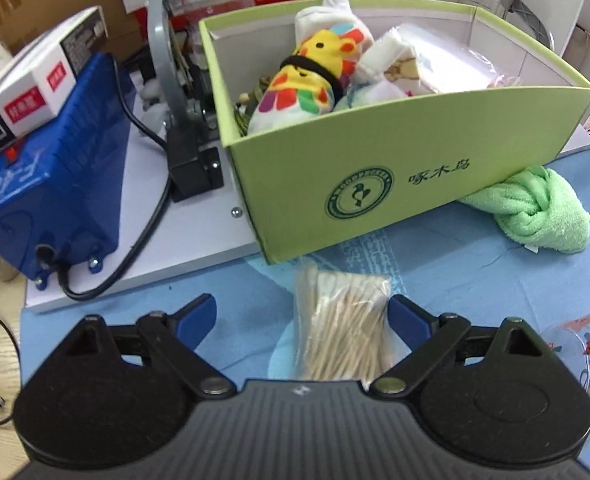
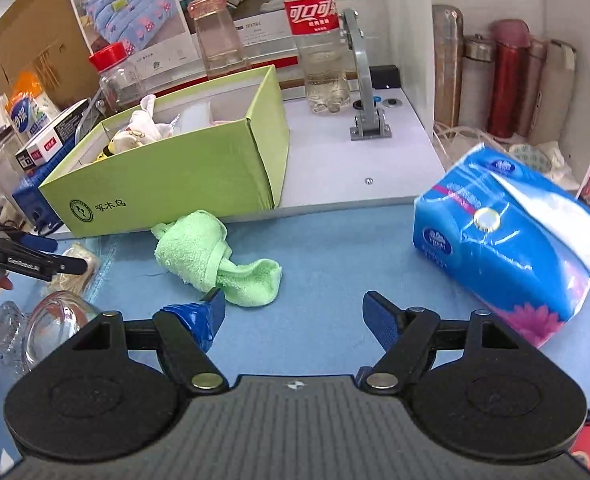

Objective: Organize soft objects
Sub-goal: 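Move left gripper to the cotton swab bag while right gripper approaches the green towel, then close left gripper on the cotton swab bag while right gripper grasps the green towel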

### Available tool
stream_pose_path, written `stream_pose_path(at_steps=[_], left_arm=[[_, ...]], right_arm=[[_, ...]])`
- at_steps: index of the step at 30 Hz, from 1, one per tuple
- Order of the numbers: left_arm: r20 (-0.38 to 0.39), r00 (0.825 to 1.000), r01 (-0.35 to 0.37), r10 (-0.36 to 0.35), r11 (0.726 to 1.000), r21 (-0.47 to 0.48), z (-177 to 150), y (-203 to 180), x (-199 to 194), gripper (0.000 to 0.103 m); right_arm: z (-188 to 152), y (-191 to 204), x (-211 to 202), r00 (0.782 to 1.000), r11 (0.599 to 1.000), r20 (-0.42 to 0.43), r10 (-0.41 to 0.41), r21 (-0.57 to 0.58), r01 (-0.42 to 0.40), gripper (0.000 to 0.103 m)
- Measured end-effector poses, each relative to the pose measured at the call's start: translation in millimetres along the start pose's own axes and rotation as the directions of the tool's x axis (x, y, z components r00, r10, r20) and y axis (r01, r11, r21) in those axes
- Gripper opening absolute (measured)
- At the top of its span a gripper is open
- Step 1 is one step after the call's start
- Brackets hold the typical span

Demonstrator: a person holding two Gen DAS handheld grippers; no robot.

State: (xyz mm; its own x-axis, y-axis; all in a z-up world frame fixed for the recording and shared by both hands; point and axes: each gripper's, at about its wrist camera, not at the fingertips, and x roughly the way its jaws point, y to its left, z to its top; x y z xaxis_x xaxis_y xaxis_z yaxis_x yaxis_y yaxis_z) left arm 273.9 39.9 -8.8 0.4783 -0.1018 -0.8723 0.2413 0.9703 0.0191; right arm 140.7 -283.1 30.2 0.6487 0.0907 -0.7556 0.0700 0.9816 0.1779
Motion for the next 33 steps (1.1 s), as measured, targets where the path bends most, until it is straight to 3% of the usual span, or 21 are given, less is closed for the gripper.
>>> stream_pose_path(at_steps=[6, 10, 14, 17, 22, 25, 29, 33], left_arm=[[-0.004, 1.000, -0.030, 0.029, 0.994, -0.105, -23.0, 37.2, -8.4, 0.094], [-0.011, 1.000, -0.025, 0.023, 0.979, -0.205, -47.9, 77.2, -20.1, 0.094], [0.016, 1.000, -0.016, 0.021, 0.967, -0.256, -56.5, 92.1, -37.2, 0.093], [0.066, 0.998, 0.008, 0.007, 0.974, -0.228, -53.7, 85.4, -52.8, 0.093], [0.088, 0.995, -0.037, 0.050, 0.989, -0.143, -50.2, 63.5, -60.6, 0.093], [0.090, 0.995, -0.042, 0.053, 0.992, -0.121, -50.2, 58.8, -58.6, 0.093], [0.083, 0.996, -0.019, 0.031, 0.989, -0.146, -48.1, 58.7, -52.6, 0.093], [0.085, 0.996, -0.002, 0.014, 0.990, -0.143, -48.7, 54.6, -50.7, 0.093]], right_arm=[[7.9, 5.3, 18.8, 1.000, 1.000, -0.016, 0.019, 0.004, -0.019, 0.062], [11.3, 13.2, 26.5, 0.999, 0.999, -0.023, 0.035, -0.026, -0.036, 0.062], [30.5, 37.1, 43.5, 0.997, 0.993, -0.031, 0.075, -0.084, -0.078, 0.062], [49.1, 66.5, 67.8, 0.992, 0.980, -0.070, 0.103, -0.162, -0.113, 0.063], [59.7, 87.8, 118.7, 0.979, 0.977, -0.192, 0.062, -0.188, -0.099, 0.063], [50.8, 89.2, 120.9, 0.963, 0.961, -0.231, 0.140, -0.203, -0.189, 0.066], [45.0, 67.9, 103.3, 0.927, 0.955, -0.295, 0.231, -0.111, -0.274, 0.066], [43.1, 32.1, 85.3, 0.923, 0.967, -0.289, 0.252, 0.031, -0.254, 0.065]])
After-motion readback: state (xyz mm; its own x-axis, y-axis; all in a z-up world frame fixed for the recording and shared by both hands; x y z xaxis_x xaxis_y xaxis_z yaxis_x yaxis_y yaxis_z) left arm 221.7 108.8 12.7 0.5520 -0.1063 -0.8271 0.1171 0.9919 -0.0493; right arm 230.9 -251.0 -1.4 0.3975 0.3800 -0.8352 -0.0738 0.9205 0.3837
